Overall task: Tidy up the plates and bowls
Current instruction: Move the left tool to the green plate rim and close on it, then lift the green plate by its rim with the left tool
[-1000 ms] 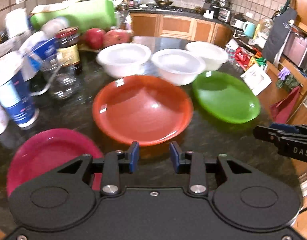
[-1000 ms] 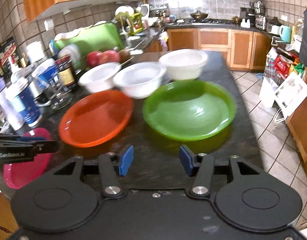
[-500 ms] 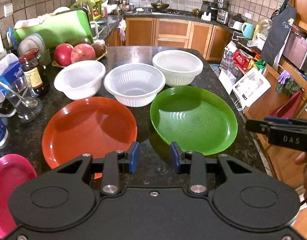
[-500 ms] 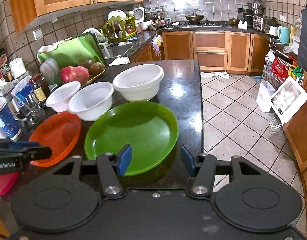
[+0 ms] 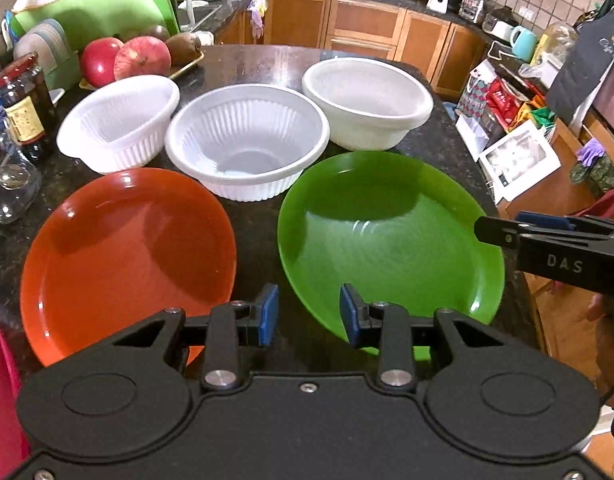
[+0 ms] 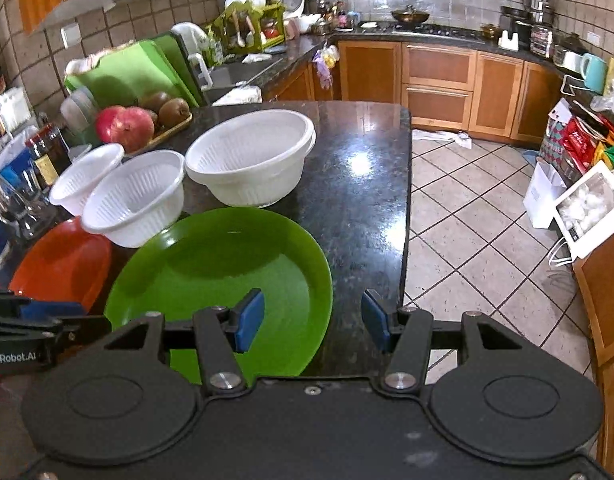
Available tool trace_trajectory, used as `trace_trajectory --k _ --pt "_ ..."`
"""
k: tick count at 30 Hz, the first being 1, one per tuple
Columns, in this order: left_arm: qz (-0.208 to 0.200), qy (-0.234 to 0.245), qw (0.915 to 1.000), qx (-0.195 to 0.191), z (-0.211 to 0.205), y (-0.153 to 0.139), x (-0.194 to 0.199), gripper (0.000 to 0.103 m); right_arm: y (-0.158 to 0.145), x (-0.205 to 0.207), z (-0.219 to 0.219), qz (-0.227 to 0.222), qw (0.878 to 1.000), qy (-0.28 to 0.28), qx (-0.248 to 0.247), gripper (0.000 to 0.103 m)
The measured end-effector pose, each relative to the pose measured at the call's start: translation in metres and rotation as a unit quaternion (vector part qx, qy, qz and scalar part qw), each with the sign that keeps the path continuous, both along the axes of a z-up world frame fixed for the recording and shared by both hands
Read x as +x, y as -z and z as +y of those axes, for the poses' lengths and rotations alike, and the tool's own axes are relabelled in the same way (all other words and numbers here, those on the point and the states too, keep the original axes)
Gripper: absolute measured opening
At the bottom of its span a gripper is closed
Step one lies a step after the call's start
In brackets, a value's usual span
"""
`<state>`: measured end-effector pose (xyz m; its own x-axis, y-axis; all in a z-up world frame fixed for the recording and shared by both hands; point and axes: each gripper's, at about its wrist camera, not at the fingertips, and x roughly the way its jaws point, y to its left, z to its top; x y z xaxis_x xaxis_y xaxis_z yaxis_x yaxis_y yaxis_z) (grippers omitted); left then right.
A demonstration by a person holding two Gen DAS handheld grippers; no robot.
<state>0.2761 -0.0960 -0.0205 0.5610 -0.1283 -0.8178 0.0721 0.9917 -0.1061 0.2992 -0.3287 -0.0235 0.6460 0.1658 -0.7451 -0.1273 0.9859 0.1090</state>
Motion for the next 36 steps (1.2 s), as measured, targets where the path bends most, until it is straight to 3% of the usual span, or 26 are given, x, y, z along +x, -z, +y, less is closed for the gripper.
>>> trace_trajectory --k 11,17,22,25,36 --pt "0.018 -0.014 0.9997 -0.004 -0.005 0.008 0.019 0.044 0.019 0.027 0.002 0.016 0.999 -0.047 0.0 0.052" --pt "0.024 -0.021 0.9994 -0.011 -0.003 0.014 0.029 0.044 0.023 0.04 0.001 0.022 0.998 -0.054 0.014 0.046" --pt "0.025 -0.026 0.9992 -0.017 -0.003 0.012 0.032 0.041 0.024 0.04 0.001 0.016 0.999 -0.048 0.0 0.035" --pt "0.028 -0.027 0.9991 -0.018 0.0 0.012 0.028 0.041 0.023 0.034 0.0 0.02 0.999 -0.047 -0.002 0.028" --pt "0.045 0.008 0.9987 -0.02 0.012 0.004 -0.024 0.04 0.016 -0.036 0.005 0.037 0.998 -0.059 0.005 0.026"
